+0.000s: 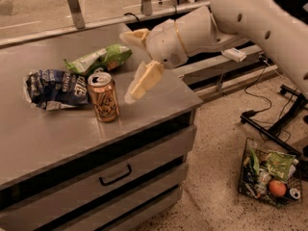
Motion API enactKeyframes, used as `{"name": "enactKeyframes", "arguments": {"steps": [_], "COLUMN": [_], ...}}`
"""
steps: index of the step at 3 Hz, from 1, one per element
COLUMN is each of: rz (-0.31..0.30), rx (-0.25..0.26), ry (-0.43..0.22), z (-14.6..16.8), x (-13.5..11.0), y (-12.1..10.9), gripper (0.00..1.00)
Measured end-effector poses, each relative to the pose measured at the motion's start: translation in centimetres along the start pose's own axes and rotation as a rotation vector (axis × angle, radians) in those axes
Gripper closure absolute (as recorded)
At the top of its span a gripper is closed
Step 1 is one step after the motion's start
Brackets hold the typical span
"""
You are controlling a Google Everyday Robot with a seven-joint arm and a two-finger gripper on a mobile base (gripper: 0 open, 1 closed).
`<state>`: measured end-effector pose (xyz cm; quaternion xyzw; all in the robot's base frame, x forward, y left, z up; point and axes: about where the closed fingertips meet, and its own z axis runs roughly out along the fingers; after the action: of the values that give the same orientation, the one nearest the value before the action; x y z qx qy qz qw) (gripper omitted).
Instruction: Knock orange can over
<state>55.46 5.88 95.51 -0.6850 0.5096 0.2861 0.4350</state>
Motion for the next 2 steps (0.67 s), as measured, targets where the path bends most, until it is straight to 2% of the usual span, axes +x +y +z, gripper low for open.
{"name": "enactKeyframes", "arguments": {"steps": [1,2], "rz": [-0.014,0.013], "rx": [-0.023,-0.053], "ry": [-0.088,-0.164], "z": [2.6,4.6], "x": [0.3,1.2], "y": [-0.6,-0.3], "gripper": [0.00,0.00]}}
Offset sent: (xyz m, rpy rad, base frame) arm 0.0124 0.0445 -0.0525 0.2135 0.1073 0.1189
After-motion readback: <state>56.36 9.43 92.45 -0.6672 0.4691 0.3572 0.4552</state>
